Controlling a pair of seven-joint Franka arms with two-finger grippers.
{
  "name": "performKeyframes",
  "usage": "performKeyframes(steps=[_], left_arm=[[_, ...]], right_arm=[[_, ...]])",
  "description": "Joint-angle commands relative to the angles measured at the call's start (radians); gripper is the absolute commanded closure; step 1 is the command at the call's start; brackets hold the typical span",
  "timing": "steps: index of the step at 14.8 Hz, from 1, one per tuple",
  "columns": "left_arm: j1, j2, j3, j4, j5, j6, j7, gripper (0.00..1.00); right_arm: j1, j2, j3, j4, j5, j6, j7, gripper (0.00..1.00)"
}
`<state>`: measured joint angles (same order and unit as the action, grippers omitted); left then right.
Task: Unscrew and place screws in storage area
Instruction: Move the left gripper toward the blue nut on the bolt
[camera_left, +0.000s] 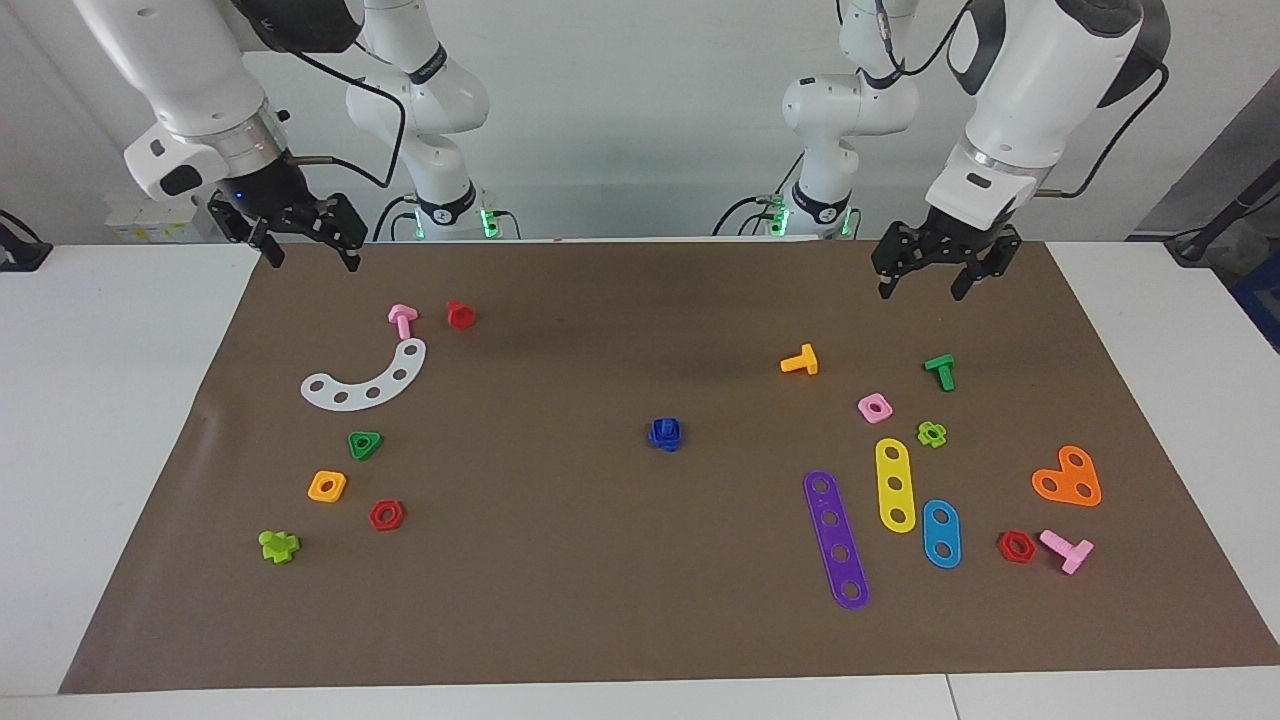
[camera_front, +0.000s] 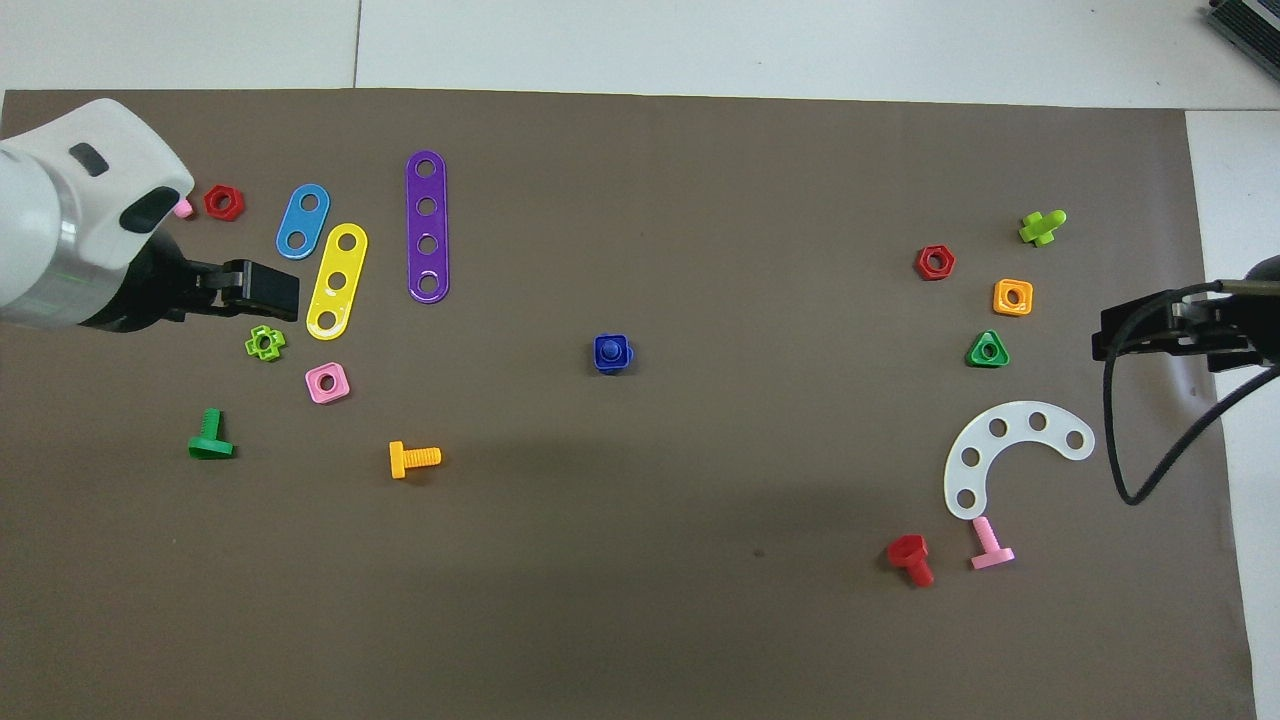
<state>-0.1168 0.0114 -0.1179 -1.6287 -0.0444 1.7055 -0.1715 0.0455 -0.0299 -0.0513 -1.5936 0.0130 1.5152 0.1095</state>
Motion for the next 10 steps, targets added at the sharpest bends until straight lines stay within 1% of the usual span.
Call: performKeyframes(steps=[1, 3, 5, 7, 8, 10], left_arm=[[-0.104, 0.053, 0.012, -0.013, -0.009, 0.080, -0.138, 0.00], [-0.165, 0.112, 0.014, -0.002, -0.008, 0.118, -0.199, 0.00], [-0.223, 0.166, 0.014, -0.003, -0.003, 0.201, -0.293, 0.00], [-0.241, 0.186, 0.012, -0.011, -0.002, 0.261, -0.321, 0.00], [-0.257, 0.212, 0.014, -0.004, -0.002, 0.269, -0.329, 0.00], [-0.299, 0.267, 0.015, -0.002, 0.006, 0.337, -0.362, 0.01]], right_arm=[[-0.010, -0.015, 0.007, -0.012, 0.012, -0.010, -0.024, 0.00], [-0.010, -0.015, 0.007, -0.012, 0.012, -0.010, -0.024, 0.00], [-0.010, -0.015, 0.007, -0.012, 0.012, -0.010, -0.024, 0.00], [-0.010, -0.015, 0.007, -0.012, 0.012, -0.010, -0.024, 0.00], [-0.010, -0.015, 0.007, -0.012, 0.012, -0.010, -0.024, 0.00], [-0.010, -0.015, 0.007, -0.012, 0.012, -0.010, -0.024, 0.00]])
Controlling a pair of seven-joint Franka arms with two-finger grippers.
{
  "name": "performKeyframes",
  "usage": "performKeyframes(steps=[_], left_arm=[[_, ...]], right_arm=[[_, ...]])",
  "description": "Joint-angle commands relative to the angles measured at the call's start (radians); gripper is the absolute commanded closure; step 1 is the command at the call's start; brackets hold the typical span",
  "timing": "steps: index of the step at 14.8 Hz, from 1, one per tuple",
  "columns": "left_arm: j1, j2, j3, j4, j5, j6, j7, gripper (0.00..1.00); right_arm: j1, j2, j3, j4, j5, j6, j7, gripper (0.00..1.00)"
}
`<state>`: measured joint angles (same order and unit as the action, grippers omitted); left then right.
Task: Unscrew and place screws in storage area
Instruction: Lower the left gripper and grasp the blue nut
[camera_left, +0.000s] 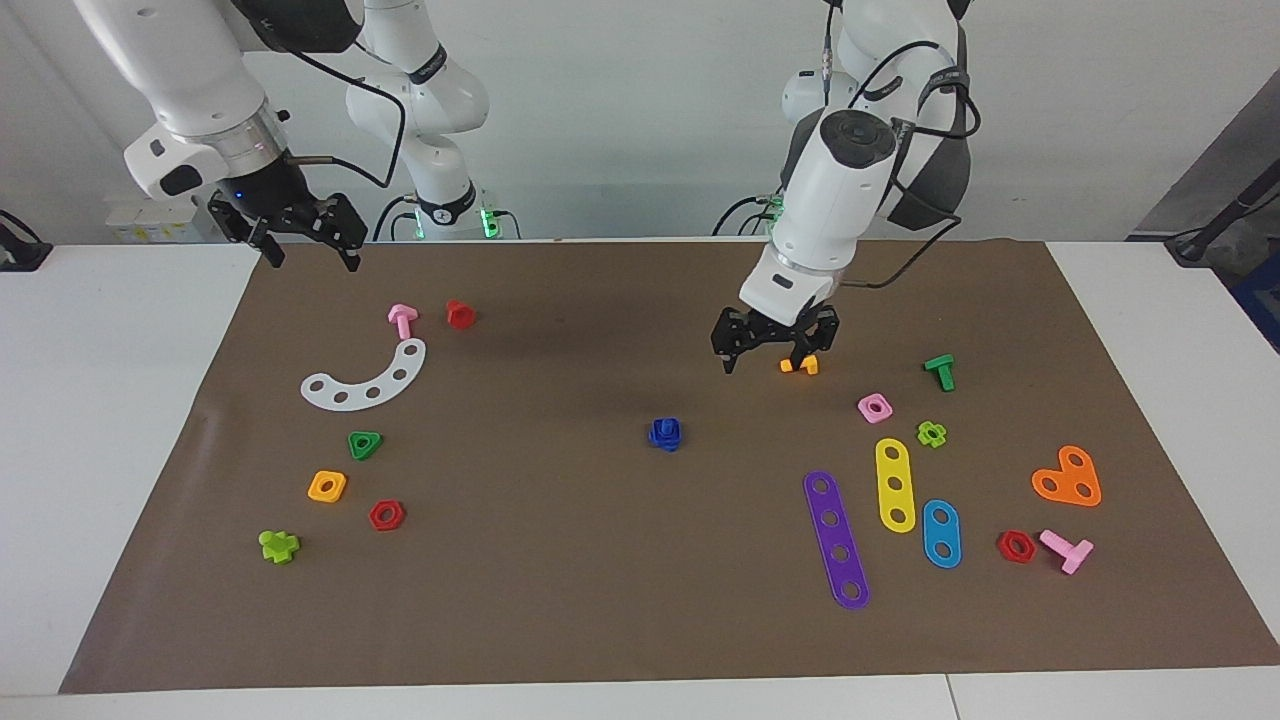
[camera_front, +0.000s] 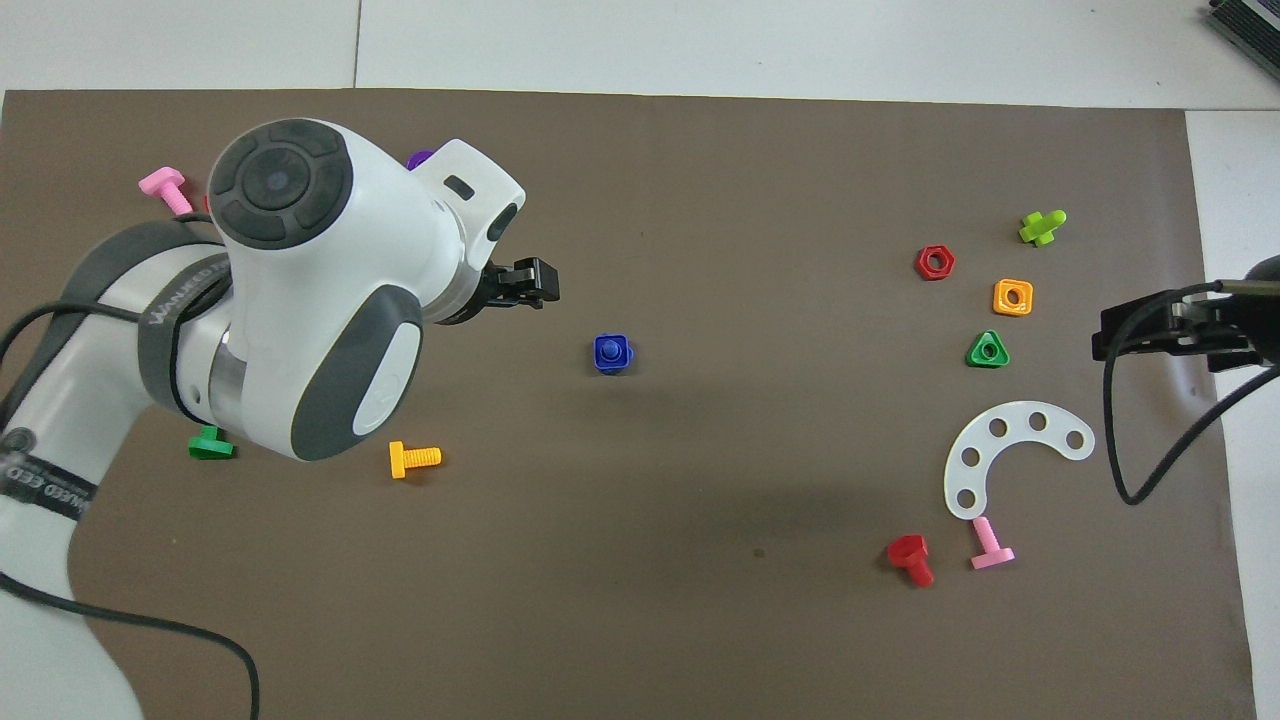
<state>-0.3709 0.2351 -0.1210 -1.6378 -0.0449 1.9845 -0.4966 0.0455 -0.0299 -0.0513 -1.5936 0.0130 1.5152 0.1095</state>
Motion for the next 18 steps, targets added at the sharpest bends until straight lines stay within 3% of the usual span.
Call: performKeyframes(steps=[1, 5, 8, 18], left_arm=[[-0.060, 0.074, 0.020, 0.015, 0.011, 0.082, -0.048, 0.01], [-0.131, 0.193, 0.021, 0.039, 0.083, 0.153, -0.117, 0.03], [-0.143, 0.225, 0.021, 0.035, 0.097, 0.206, -0.120, 0.04], [-0.177, 0.233, 0.018, -0.073, 0.131, 0.296, -0.111, 0.13]], right_arm=[[-0.010, -0.015, 0.007, -0.012, 0.012, -0.010, -0.024, 0.00], [-0.010, -0.015, 0.007, -0.012, 0.012, -0.010, -0.024, 0.00], [-0.010, -0.015, 0.007, -0.012, 0.012, -0.010, -0.024, 0.00], [-0.010, -0.015, 0.007, -0.012, 0.012, -0.010, -0.024, 0.00]])
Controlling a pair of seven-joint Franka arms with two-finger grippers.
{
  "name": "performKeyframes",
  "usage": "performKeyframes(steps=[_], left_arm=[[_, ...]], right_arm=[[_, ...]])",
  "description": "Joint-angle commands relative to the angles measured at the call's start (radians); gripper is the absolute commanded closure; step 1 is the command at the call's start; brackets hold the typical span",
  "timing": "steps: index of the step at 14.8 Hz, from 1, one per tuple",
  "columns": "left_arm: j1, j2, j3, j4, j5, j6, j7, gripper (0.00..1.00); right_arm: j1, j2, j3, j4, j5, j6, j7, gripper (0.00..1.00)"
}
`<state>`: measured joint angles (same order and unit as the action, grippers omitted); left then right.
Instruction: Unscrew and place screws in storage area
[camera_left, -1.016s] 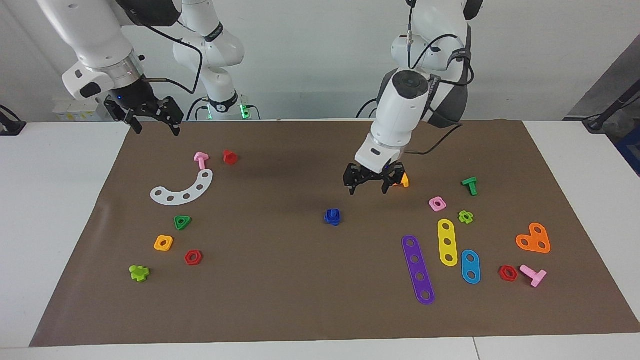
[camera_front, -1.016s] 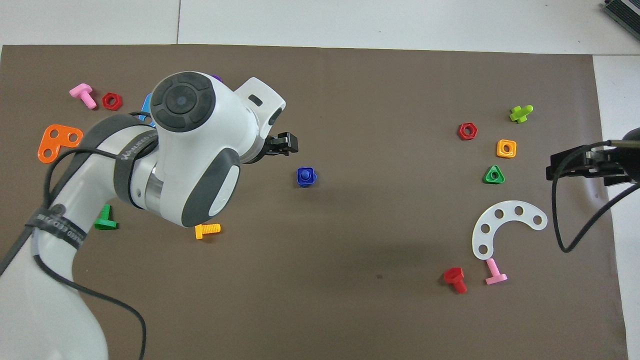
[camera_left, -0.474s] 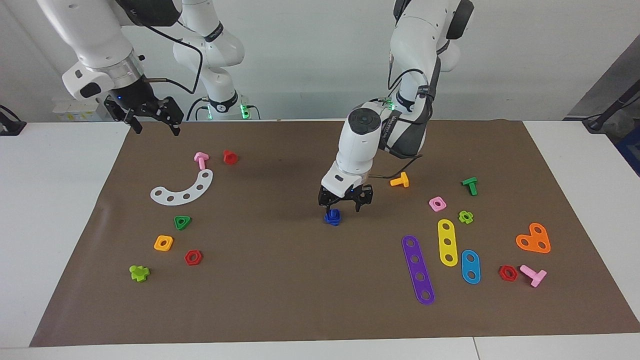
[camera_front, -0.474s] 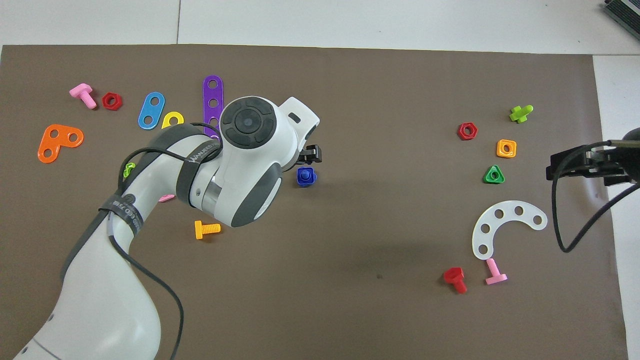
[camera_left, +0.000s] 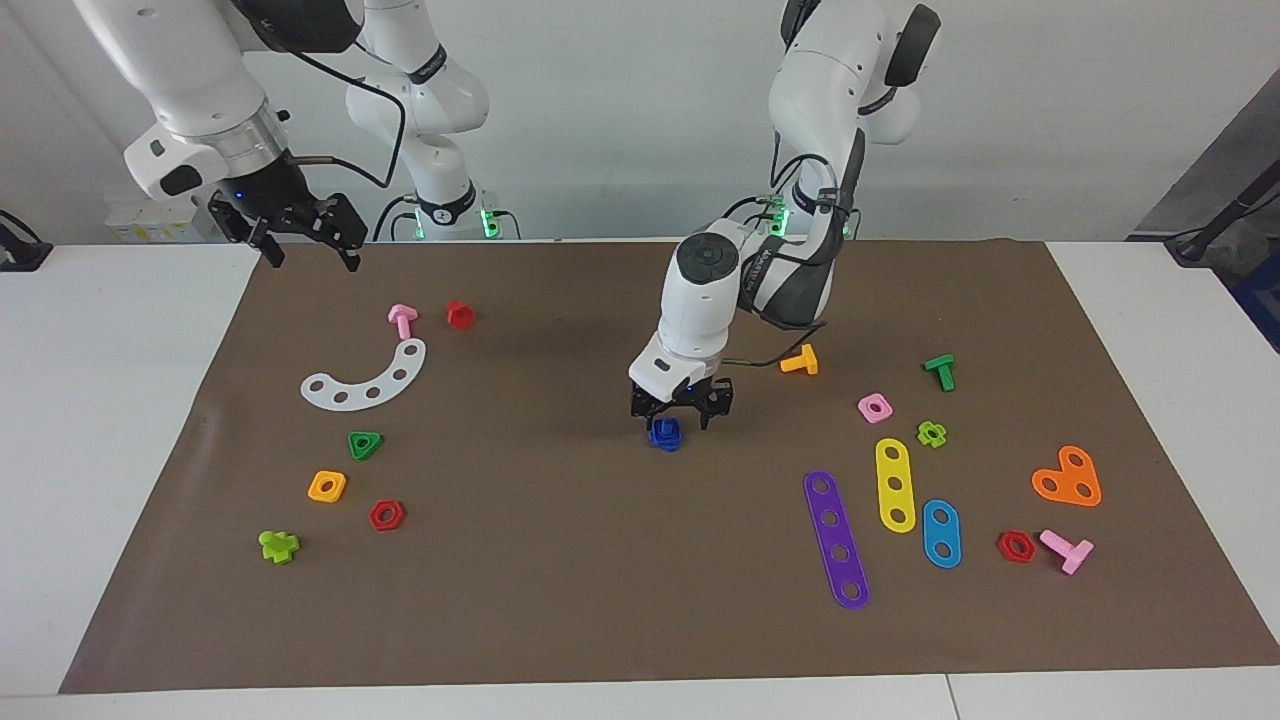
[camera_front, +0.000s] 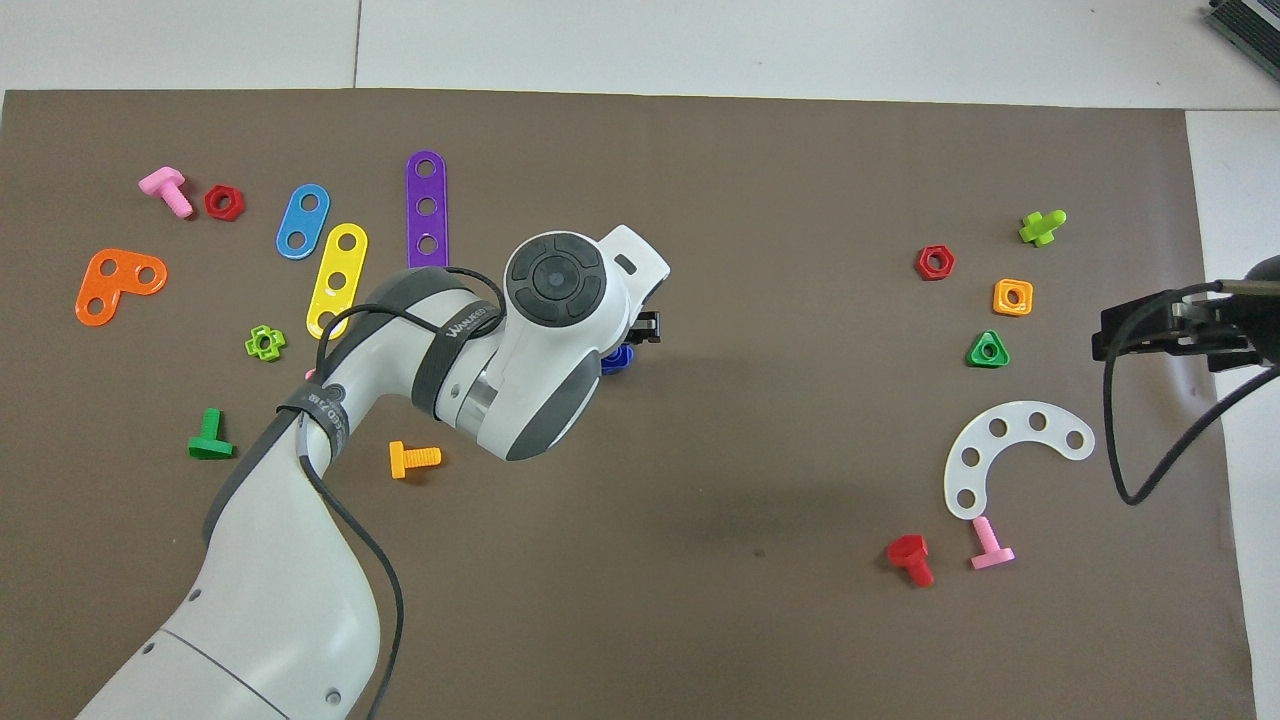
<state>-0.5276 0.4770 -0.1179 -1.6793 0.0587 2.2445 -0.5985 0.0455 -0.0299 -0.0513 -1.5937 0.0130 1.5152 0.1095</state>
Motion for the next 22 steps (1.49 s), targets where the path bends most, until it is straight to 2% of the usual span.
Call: performKeyframes(steps=[1, 3, 17, 22], left_arm=[[-0.020, -0.008, 0.014, -0.034, 0.027, 0.050, -0.007, 0.14], [-0.020, -0.006, 0.014, -0.048, 0.027, 0.093, -0.006, 0.15], [-0.031, -0.003, 0.015, -0.091, 0.030, 0.141, 0.059, 0.28], [-0.034, -0.005, 0.017, -0.096, 0.030, 0.138, 0.059, 0.37]], right_arm=[[-0.010, -0.015, 0.007, -0.012, 0.012, -0.010, -0.024, 0.00], [-0.010, -0.015, 0.007, -0.012, 0.012, -0.009, -0.024, 0.00], [-0.010, -0.015, 0.007, -0.012, 0.012, -0.010, -0.024, 0.00], [-0.010, -0.015, 0.007, -0.012, 0.012, -0.010, -0.024, 0.00]])
